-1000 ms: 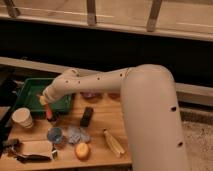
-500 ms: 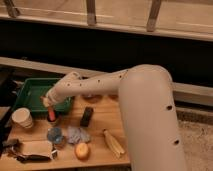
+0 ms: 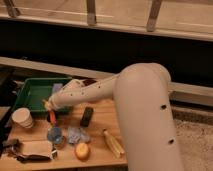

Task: Place pepper in metal cup

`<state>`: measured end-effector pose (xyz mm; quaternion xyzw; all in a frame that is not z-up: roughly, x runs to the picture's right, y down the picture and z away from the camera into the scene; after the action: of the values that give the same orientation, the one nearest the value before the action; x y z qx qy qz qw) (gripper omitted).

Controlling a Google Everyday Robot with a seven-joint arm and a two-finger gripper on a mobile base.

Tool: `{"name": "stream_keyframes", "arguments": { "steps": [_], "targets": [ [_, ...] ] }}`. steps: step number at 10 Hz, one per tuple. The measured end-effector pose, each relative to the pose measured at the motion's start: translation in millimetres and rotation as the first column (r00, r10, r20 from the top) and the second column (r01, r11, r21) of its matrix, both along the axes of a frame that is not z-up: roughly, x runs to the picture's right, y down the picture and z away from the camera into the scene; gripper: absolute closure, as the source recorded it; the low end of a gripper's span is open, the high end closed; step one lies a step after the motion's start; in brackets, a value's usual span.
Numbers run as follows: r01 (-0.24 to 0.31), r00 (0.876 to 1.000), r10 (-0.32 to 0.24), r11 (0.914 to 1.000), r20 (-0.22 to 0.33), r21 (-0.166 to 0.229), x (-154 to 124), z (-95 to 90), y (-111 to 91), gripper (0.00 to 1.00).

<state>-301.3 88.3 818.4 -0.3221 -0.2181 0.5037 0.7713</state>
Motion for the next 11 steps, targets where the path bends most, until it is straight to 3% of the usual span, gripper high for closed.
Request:
{"name": "stream_keyframes", "arguments": {
  "steps": [2, 11],
  "targets": [
    [-0.011, 1.0, 0.011, 0.9999, -0.013, 0.003, -0.1, 3.3, 6.8, 0.27],
    [-0.023, 0.999, 0.026, 0.9976, -0.035, 0.066, 5.3, -6.6, -16.8, 0.26]
  ]
}}
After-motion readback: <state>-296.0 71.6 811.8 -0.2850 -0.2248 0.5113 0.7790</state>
